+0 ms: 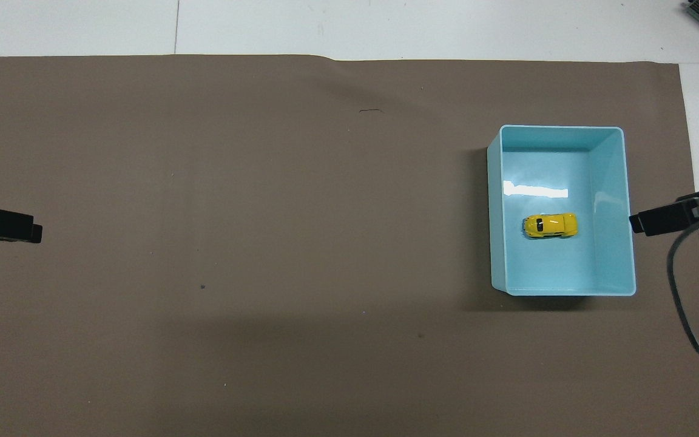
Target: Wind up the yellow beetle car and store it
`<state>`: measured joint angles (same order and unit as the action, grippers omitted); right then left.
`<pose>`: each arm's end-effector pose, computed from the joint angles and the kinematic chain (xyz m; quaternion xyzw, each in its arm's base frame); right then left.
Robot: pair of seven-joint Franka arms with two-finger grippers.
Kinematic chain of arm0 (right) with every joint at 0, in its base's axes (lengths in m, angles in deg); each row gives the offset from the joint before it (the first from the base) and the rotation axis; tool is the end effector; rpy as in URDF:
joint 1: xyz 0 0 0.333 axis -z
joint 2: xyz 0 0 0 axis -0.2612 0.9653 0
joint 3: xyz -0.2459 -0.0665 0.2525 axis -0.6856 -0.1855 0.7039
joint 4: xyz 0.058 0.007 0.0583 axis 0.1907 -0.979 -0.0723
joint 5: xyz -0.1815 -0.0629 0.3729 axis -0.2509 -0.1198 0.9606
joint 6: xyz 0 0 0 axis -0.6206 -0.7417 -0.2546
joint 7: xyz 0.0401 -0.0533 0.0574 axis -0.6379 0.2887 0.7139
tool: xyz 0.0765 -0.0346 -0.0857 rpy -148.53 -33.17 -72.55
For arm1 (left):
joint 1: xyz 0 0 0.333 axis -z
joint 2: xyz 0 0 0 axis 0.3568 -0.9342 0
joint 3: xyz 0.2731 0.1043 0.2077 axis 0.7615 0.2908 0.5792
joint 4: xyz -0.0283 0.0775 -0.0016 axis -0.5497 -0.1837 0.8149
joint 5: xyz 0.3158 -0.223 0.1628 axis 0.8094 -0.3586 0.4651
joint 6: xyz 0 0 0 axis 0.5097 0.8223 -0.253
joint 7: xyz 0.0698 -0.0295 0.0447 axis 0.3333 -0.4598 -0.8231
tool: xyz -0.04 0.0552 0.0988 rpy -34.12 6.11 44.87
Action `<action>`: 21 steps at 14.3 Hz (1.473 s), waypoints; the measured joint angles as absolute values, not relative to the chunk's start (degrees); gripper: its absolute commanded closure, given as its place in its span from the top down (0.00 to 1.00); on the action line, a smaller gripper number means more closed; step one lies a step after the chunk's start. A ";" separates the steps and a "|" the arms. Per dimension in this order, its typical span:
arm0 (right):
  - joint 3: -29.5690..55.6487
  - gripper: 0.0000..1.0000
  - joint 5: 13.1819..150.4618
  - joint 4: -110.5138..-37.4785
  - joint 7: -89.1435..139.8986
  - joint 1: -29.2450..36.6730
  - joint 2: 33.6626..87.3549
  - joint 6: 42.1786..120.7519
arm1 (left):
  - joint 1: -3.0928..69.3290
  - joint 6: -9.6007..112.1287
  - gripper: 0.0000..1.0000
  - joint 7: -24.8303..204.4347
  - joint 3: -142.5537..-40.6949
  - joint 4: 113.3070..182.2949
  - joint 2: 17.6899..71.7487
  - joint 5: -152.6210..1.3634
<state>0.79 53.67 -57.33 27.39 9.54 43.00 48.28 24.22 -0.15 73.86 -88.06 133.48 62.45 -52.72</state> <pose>0.5568 0.0096 0.6950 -0.9952 -0.0949 0.0026 0.0232 0.5261 -0.0302 0.6832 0.9993 -0.0297 -0.0018 0.0207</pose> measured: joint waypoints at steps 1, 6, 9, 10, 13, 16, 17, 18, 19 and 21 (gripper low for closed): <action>0.79 1.00 53.68 -56.86 24.62 9.50 43.00 47.87 | 24.22 -0.15 1.00 73.86 -88.06 133.48 62.45 -52.71; 0.73 1.00 53.67 -56.09 21.14 9.51 43.00 47.55 | 24.22 -0.15 1.00 73.86 -88.06 133.48 62.45 -52.72; 0.72 1.00 53.66 -56.06 20.64 9.51 43.00 47.52 | 24.22 -0.15 1.00 73.86 -88.06 133.48 62.45 -52.72; 0.70 1.00 53.65 -56.06 20.09 9.51 43.00 47.47 | 24.22 -0.15 1.00 73.86 -88.06 133.48 62.45 -52.72; 0.69 1.00 53.63 -56.06 15.09 9.49 43.00 47.34 | 24.22 -0.15 1.00 73.86 -88.06 133.48 62.45 -52.72; 0.60 1.00 53.63 -56.06 13.97 9.50 43.00 47.30 | 24.22 -0.15 1.00 73.86 -88.06 133.48 62.45 -52.72; 0.39 1.00 53.63 -56.06 13.97 9.51 43.00 47.30 | 24.22 -0.15 1.00 73.86 -88.06 133.48 62.45 -52.72; -0.03 1.00 53.63 -56.06 13.97 9.51 43.00 47.30 | 24.22 -0.15 1.00 73.86 -88.06 133.48 62.45 -52.71; -0.57 1.00 53.63 -56.06 13.97 9.52 43.00 47.30 | 24.22 -0.15 1.00 73.86 -88.06 133.48 62.45 -52.72; -1.26 1.00 53.63 -56.03 13.97 9.53 42.99 47.30 | 24.22 -0.15 1.00 73.86 -88.06 133.48 62.45 -52.72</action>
<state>-1.26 53.63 -56.03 13.97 9.53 42.99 47.30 24.22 -0.15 73.86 -88.06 133.48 62.45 -52.72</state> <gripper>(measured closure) 0.000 0.000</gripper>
